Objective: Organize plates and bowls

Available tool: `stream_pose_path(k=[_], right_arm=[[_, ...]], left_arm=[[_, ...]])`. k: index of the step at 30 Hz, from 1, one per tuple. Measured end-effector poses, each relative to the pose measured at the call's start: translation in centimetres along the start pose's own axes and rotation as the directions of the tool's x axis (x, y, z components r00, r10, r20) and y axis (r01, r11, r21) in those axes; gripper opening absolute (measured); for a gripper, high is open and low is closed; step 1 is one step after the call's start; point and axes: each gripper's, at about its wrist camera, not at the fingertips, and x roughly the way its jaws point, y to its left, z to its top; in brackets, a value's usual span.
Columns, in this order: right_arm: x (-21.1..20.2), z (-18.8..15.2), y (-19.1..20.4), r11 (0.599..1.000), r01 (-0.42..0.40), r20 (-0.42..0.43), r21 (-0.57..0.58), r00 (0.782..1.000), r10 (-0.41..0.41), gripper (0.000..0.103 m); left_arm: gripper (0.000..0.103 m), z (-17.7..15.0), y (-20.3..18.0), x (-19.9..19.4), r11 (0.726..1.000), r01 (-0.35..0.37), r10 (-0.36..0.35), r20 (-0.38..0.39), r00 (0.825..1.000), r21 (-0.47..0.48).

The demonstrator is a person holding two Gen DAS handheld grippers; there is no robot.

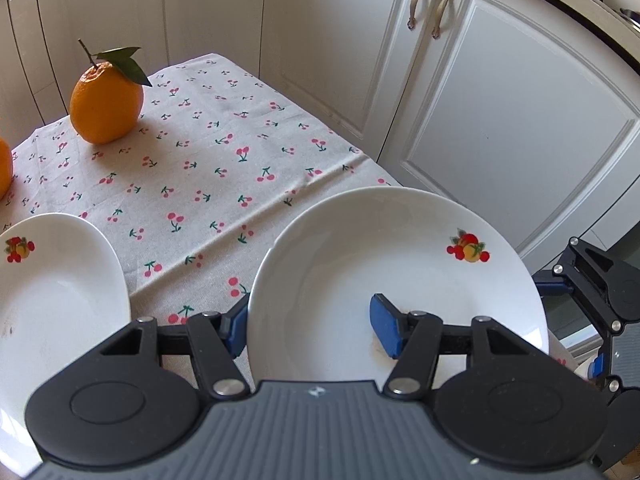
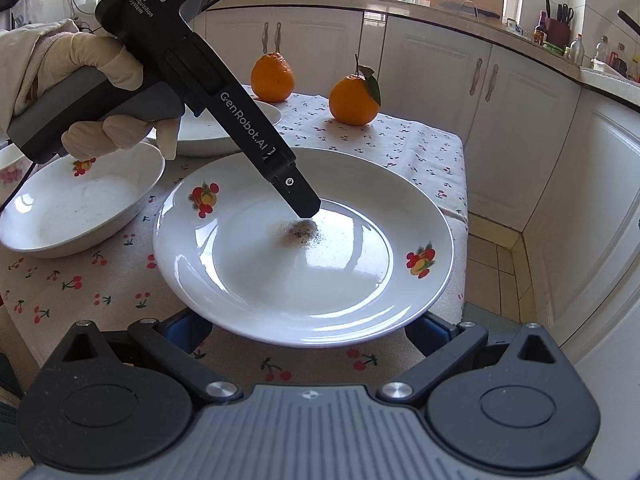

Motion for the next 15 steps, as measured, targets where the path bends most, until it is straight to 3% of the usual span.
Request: stream_pose_path(k=[15], right_arm=[[2.4,1.1,-2.0,0.999,0.031,-0.004,0.025,1.0,-0.031,0.103]], left_arm=[[0.06,1.3,1.2,2.4,0.999,-0.027,0.029,0.04,0.999,-0.03]])
